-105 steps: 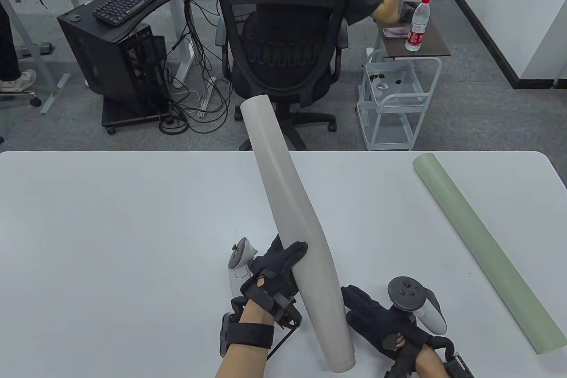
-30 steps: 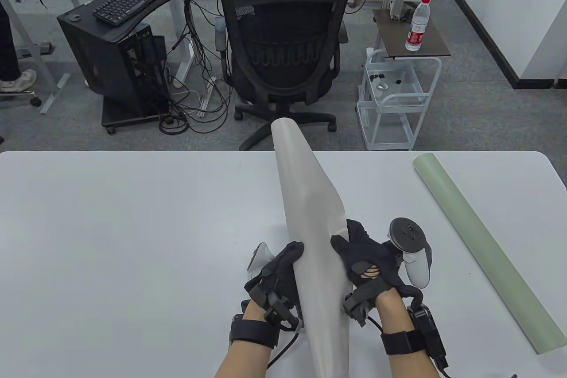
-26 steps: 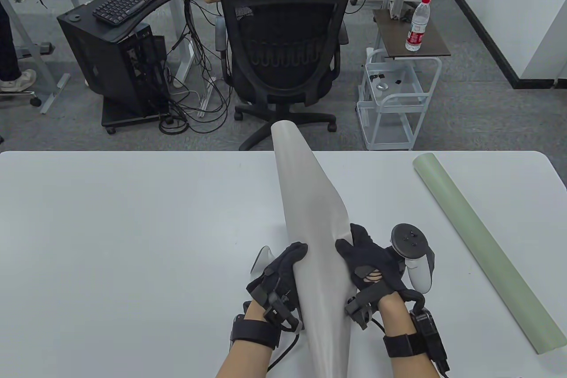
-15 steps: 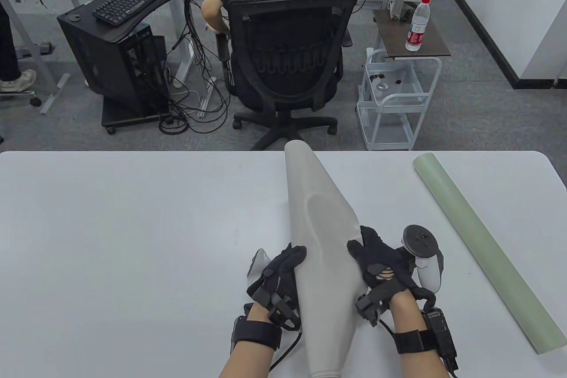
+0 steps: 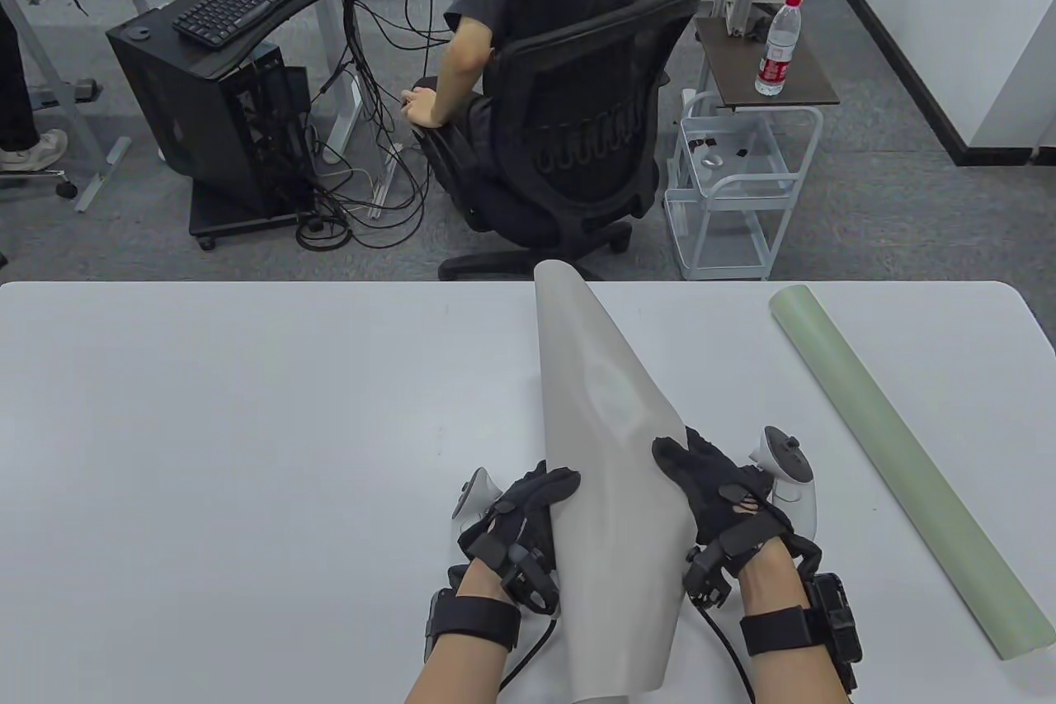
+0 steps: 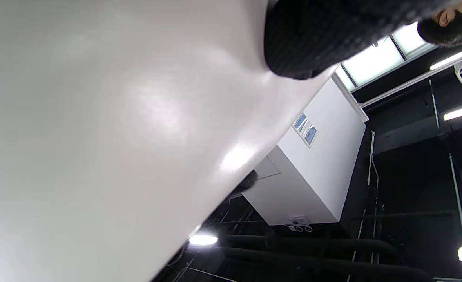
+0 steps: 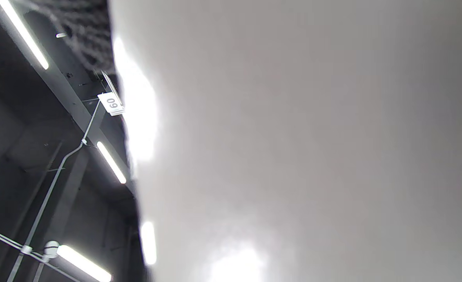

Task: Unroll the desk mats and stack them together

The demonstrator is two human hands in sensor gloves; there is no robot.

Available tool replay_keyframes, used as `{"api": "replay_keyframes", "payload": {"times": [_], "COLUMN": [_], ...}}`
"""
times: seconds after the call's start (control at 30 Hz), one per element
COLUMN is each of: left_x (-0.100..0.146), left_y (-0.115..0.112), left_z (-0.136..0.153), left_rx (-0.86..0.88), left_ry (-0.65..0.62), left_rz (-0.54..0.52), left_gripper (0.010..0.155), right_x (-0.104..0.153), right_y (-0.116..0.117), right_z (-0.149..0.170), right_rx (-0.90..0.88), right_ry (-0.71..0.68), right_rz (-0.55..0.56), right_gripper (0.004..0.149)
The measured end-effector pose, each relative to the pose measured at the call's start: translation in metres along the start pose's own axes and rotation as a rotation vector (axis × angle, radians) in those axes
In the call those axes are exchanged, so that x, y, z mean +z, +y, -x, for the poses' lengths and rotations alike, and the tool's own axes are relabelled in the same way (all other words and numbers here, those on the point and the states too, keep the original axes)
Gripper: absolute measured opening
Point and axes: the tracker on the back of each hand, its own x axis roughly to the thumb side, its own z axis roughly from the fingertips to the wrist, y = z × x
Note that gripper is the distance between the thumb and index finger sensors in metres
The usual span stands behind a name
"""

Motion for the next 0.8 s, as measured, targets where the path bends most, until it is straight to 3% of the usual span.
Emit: {"api": "replay_keyframes", "payload": {"times": [0.17, 0.4, 0.6, 0.8], "left_x": [-0.003, -0.005, -0.004, -0.001], "left_y": [-0.009, -0.013, -0.015, -0.008], "left_z": [0.004, 0.001, -0.003, -0.005], "left_rx": [0.098, 0.098, 0.072, 0.009], "left_ry": [-0.035, -0.125, -0.133, -0.11], "left_rz": [0.122, 0.205, 0.202, 0.103], "left_gripper": [0.07, 0.087, 0.084, 0.087], "right_x": [-0.002, 0.001, 0.006, 0.011], "right_y": [-0.005, -0.013, -0.022, -0.029], "right_z": [0.005, 0.008, 0.005, -0.001], "right_rx": [0.089, 0.09, 0.101, 0.137], "right_ry": [0.032, 0.03, 0.016, 0.009], "right_rz": [0.037, 0.069, 0.095, 0.123], "right_gripper": [0.044, 0.043, 0.042, 0.042]}}
